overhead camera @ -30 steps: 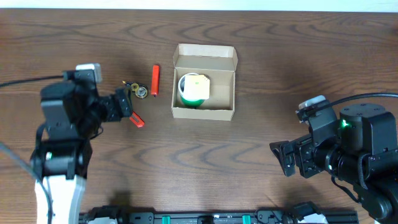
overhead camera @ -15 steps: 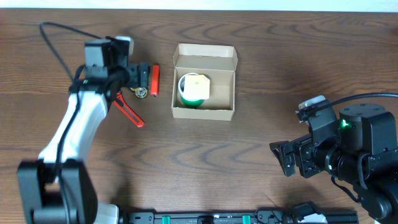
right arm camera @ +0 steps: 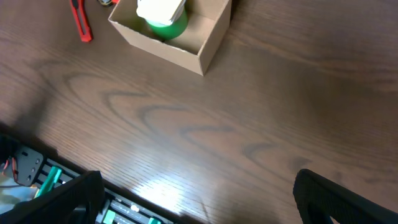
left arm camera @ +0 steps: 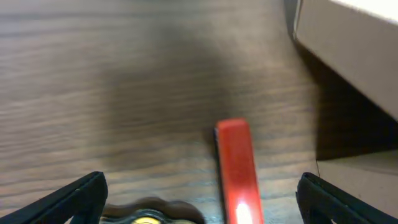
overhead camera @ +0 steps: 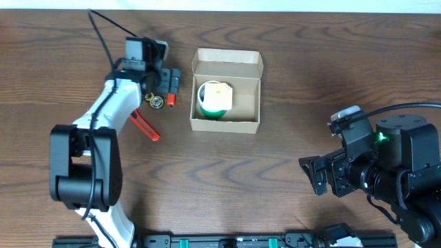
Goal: Pack container
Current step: 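Reach the left gripper to the red marker and grasp it, then lift the red marker toward the box with the left gripper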
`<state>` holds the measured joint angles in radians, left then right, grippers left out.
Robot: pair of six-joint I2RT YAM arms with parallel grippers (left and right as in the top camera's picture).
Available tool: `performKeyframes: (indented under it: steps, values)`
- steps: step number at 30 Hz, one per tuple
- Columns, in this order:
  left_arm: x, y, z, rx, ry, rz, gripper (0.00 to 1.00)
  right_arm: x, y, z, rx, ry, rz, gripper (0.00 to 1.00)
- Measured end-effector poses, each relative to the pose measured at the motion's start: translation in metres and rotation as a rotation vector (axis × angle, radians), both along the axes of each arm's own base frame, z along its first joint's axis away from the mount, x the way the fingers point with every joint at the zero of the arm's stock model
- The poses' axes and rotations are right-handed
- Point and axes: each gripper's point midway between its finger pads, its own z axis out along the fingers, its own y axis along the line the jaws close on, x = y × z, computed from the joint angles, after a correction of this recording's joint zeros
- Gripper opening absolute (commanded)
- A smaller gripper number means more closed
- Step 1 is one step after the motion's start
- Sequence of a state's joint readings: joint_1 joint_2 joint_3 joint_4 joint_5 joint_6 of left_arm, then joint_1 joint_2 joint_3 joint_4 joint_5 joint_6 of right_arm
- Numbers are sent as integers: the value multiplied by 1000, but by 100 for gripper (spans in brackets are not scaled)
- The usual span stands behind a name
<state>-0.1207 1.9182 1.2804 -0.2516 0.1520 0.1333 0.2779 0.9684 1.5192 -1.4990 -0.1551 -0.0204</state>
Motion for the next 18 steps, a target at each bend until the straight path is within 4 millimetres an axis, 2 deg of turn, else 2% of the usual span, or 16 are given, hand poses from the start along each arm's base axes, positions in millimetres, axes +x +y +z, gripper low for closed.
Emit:
performKeyframes:
  steps: [7, 8, 12, 18]
  values:
    - [-5, -5, -21, 17, 50, -11, 100, 0, 0, 0, 0, 0, 0, 99]
    - [-6, -5, -24, 18, 58, -13, 95, 0, 0, 0, 0, 0, 0, 99]
    - [-9, -7, -36, 26, 82, -19, 92, 0, 0, 0, 0, 0, 0, 99]
    - [-10, -10, -43, 32, 94, -27, 85, 0, 0, 0, 0, 0, 0, 99]
